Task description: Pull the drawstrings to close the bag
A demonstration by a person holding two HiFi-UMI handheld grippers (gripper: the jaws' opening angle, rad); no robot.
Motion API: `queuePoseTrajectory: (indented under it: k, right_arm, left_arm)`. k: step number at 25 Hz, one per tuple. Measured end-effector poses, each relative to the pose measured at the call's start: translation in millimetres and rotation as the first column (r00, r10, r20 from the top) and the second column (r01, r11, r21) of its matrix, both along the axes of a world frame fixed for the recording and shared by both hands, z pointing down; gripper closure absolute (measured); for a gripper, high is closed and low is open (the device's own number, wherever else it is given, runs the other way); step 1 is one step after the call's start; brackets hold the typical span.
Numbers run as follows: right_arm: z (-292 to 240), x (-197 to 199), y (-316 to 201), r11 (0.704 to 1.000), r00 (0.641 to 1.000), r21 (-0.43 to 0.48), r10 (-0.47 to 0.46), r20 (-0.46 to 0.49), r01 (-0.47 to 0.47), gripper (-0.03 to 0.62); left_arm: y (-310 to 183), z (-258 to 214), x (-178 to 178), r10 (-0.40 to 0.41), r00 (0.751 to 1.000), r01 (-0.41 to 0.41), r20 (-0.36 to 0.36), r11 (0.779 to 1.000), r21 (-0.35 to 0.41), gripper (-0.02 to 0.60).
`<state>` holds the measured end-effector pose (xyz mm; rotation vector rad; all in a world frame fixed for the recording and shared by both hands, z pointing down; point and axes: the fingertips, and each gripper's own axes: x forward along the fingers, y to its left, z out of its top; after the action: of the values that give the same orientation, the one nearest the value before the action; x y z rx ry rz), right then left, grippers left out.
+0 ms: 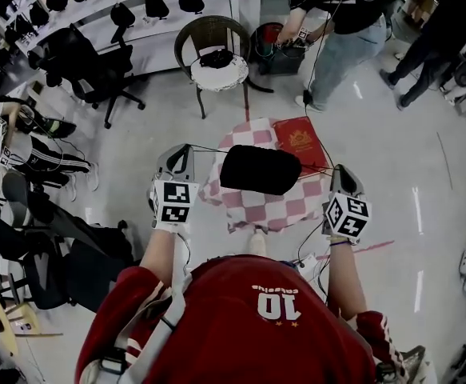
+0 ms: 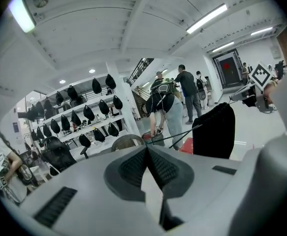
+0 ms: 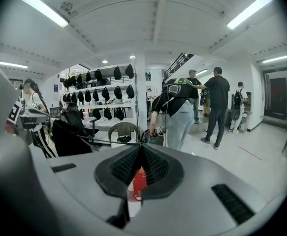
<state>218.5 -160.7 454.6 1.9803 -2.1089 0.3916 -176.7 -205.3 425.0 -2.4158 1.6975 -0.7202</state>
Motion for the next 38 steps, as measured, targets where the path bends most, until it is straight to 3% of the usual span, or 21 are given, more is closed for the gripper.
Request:
queuePoseTrajectory:
  k: [6, 18, 26, 38]
  right_arm:
    - [-1.6, 13.3, 2.2, 0.997, 0.997, 0.008, 0.071, 0.013, -0.071, 0.582]
    - [-14.0, 30.9, -2.4, 0.989, 0.989, 0.043, 0.142, 0.046, -0.144, 0.582]
    - [-12.6, 26.5, -7.8, 0.989, 0.989, 0.039, 0.142, 0.05, -0.144, 0.582]
    - [-5.6, 47.9, -28.9, 0.985, 0.982, 0.025, 0.168, 0.086, -0.17, 0.582]
  left_arm:
    - [-5.2, -1.0, -4.0, -0.013, 0.998, 0.013, -0.063, 1.0, 0.002, 0.574]
    - [-20.8, -3.6, -39.0, -0.114, 0.984, 0.112, -0.138, 0.993, -0.024, 0.572]
    - [-28.1, 2.1, -64.4, -0.159, 0.975, 0.152, -0.155, 0.987, -0.055, 0.572]
    - [-47.4, 10.7, -67.1, -0.172, 0.969, 0.16, -0.175, 0.984, -0.079, 0.572]
